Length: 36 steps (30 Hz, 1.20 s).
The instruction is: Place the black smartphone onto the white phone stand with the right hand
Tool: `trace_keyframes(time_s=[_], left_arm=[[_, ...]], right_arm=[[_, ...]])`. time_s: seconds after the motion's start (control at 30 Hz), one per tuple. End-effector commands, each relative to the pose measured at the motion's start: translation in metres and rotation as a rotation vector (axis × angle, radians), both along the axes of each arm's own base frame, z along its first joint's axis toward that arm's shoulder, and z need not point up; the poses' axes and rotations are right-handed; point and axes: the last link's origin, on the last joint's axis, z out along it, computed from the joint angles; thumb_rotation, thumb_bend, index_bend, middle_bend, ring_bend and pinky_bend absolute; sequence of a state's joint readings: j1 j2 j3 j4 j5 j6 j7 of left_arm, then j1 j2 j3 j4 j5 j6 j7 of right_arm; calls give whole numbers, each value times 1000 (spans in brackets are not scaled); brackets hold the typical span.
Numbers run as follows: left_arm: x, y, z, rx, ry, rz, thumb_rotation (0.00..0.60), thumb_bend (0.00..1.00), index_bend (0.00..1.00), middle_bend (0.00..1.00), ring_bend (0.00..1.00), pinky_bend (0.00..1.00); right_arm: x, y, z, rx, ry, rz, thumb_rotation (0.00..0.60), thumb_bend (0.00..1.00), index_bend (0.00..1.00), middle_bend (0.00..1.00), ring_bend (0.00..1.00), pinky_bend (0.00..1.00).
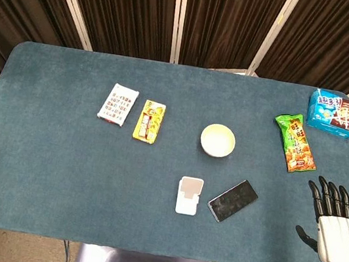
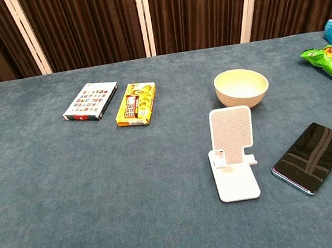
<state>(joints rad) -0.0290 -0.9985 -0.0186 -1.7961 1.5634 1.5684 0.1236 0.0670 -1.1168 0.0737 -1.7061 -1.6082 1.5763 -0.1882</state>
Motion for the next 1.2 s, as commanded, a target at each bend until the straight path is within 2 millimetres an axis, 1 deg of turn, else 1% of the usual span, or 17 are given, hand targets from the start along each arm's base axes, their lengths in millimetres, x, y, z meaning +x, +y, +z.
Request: trace_keyframes(time_s=[0.03, 0.23, 0.37, 0.53, 0.57, 0.67, 0.73, 0.87, 0.9, 1.07, 1.2], left_arm=[[0, 0, 0, 0, 0, 0, 600, 0, 0, 0, 0, 0], [1, 0, 0, -4, -2, -3, 600, 0, 0, 0, 0, 0], [1, 0, -2, -9, -1, -1, 600, 0, 0, 0, 0, 0], [0, 2, -4, -11, 5, 5, 600, 0, 0, 0, 0, 0], [-1, 3, -4, -11, 8, 9, 600, 0, 0, 0, 0, 0], [-2, 5, -6, -9, 17, 20, 600, 0, 0, 0, 0, 0], [-3, 7, -7, -5, 25, 28, 600, 0, 0, 0, 0, 0], [-5, 12, -7, 10, 38, 42, 600, 0, 0, 0, 0, 0], [-8, 16, -8, 8, 45, 58, 600, 0, 0, 0, 0, 0], [-11, 22, -12, 0, 58, 83, 600, 0, 0, 0, 0, 0], [-13, 25, -14, -1, 64, 94, 600, 0, 0, 0, 0, 0]], right_arm=[[0, 0, 0, 0, 0, 0, 600, 0, 0, 0, 0, 0], [-2, -1, -2, 23, 12, -1, 600, 0, 0, 0, 0, 0], [-9, -9, -6, 76, 46, -5, 600, 0, 0, 0, 0, 0], [-25, -34, -15, 184, 296, 38, 600, 0, 0, 0, 0, 0], [-28, -42, -20, 227, 355, 59, 600, 0, 0, 0, 0, 0], [-35, -57, -33, 361, 385, 82, 600, 0, 4, 2, 0, 0], [-38, -68, -40, 450, 391, 113, 600, 0, 23, 23, 0, 0], [-41, -86, -52, 536, 421, 234, 600, 0, 63, 81, 0, 0], [-37, -92, -64, 592, 447, 290, 600, 0, 65, 90, 0, 0], [-32, -108, -78, 638, 470, 388, 600, 0, 65, 120, 4, 3], [-27, -120, -90, 680, 514, 428, 600, 0, 52, 121, 17, 20]])
